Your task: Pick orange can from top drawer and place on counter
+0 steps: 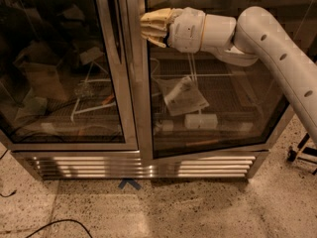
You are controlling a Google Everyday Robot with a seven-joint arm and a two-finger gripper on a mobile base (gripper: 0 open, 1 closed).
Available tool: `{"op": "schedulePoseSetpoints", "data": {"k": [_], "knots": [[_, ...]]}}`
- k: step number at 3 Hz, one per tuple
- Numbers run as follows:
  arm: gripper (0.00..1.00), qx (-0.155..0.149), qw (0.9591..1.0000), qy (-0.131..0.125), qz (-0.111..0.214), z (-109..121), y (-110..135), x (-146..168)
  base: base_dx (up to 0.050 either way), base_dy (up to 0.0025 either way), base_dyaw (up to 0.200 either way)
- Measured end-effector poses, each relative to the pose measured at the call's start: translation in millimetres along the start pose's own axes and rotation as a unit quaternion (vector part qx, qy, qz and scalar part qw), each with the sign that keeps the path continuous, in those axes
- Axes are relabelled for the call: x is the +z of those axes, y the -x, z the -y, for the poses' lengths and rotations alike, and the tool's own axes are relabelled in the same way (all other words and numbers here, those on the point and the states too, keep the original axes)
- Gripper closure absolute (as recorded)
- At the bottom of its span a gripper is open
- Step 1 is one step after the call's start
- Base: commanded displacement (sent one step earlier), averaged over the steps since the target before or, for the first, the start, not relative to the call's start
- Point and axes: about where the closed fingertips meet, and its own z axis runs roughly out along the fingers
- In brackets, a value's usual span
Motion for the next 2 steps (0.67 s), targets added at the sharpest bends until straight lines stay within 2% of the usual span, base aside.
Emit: {"op": "schedulePoseSetpoints", "data": {"k": [1, 2], "knots": [[1.00, 0.000, 1.0000, 0.000, 0.000, 0.2, -7.6, -7.3, 0.000, 0.00000, 0.000], [1.00, 0.001, 0.9999, -0.011, 0.011, 4.5, -8.6, -5.4, 0.000, 0.00000, 0.000]]}}
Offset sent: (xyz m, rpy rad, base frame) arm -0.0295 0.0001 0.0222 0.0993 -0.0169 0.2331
